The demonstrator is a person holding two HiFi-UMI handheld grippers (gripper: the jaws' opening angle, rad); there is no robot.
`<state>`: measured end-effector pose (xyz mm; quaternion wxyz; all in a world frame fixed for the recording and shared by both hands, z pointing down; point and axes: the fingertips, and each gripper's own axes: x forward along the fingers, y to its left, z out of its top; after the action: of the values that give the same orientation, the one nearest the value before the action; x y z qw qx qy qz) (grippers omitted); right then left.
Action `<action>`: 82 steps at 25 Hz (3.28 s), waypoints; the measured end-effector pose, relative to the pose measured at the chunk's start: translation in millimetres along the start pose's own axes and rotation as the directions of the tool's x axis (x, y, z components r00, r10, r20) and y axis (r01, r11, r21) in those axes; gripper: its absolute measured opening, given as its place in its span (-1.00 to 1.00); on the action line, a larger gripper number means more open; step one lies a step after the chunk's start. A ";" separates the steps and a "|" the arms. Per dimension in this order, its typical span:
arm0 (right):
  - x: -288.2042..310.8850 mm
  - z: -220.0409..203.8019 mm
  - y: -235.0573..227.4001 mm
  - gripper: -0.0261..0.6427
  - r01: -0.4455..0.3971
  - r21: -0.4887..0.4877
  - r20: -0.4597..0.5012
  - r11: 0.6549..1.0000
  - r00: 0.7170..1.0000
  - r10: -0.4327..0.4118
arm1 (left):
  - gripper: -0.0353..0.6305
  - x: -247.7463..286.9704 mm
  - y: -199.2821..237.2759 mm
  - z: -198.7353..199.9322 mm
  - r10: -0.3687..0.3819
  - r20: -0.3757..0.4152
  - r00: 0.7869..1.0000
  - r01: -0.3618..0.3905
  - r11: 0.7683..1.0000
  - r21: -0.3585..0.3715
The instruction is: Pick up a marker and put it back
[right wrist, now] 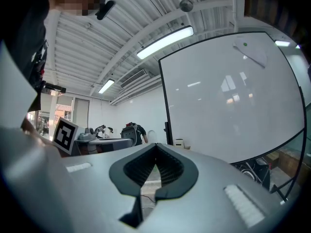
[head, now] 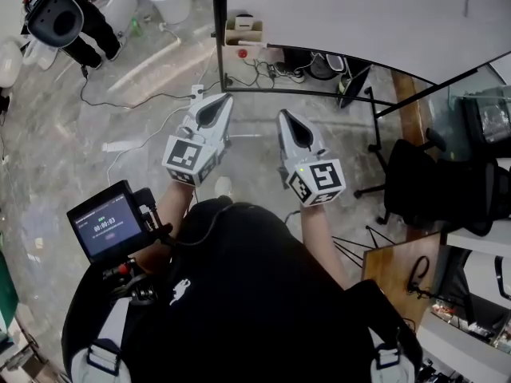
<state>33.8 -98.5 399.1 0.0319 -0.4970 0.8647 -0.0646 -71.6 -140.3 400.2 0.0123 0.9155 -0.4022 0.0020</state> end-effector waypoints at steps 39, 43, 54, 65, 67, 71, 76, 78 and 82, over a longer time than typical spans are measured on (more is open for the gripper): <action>121.2 11.1 -39.3 -0.89 0.008 -0.026 0.002 1.000 1.000 -0.007 | -0.88 73.3 86.4 -1.4 -0.079 -0.004 0.997 0.079 0.997 -0.026; 127.2 13.9 -61.5 -0.89 -0.018 -0.030 -0.002 0.999 1.000 0.018 | -0.88 93.3 82.6 1.2 -0.059 0.004 0.998 0.059 0.998 -0.014; 142.8 11.3 -121.9 -0.89 -0.079 -0.031 -0.028 0.996 0.997 0.078 | -0.88 158.0 73.5 -25.6 -0.013 -0.067 0.998 0.018 0.997 0.076; 143.9 6.3 -160.9 -0.89 -0.094 -0.009 -0.041 0.996 0.995 0.094 | -0.73 203.4 54.4 -53.0 -0.008 -0.160 0.987 0.037 0.984 0.177; 142.5 8.0 -154.9 -0.89 -0.097 -0.009 -0.041 0.995 0.995 0.096 | -0.65 200.3 54.1 -53.3 0.000 -0.182 0.983 0.044 0.971 0.235; 145.0 4.7 -164.6 -0.89 -0.099 -0.006 -0.048 0.995 0.994 0.098 | -0.53 215.0 56.4 -61.5 0.044 -0.218 0.975 0.034 0.939 0.342; 146.7 3.0 -167.4 -0.89 -0.103 -0.012 -0.053 0.995 0.993 0.102 | -0.51 223.2 51.8 -80.8 0.087 -0.253 0.963 0.066 0.840 0.538; 145.6 5.8 -167.7 -0.89 -0.103 -0.013 -0.053 0.995 0.993 0.102 | -0.51 224.4 48.4 -86.0 0.105 -0.274 0.956 0.093 0.777 0.622; 142.5 10.7 -171.0 -0.89 -0.095 -0.014 -0.052 0.995 0.994 0.094 | -0.43 227.5 49.0 -94.6 0.167 -0.302 0.939 0.112 0.679 0.725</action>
<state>109.6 -307.6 414.4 0.0089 -0.4538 0.8884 -0.0687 46.9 -338.7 498.9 -0.2851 0.8220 -0.3728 0.3225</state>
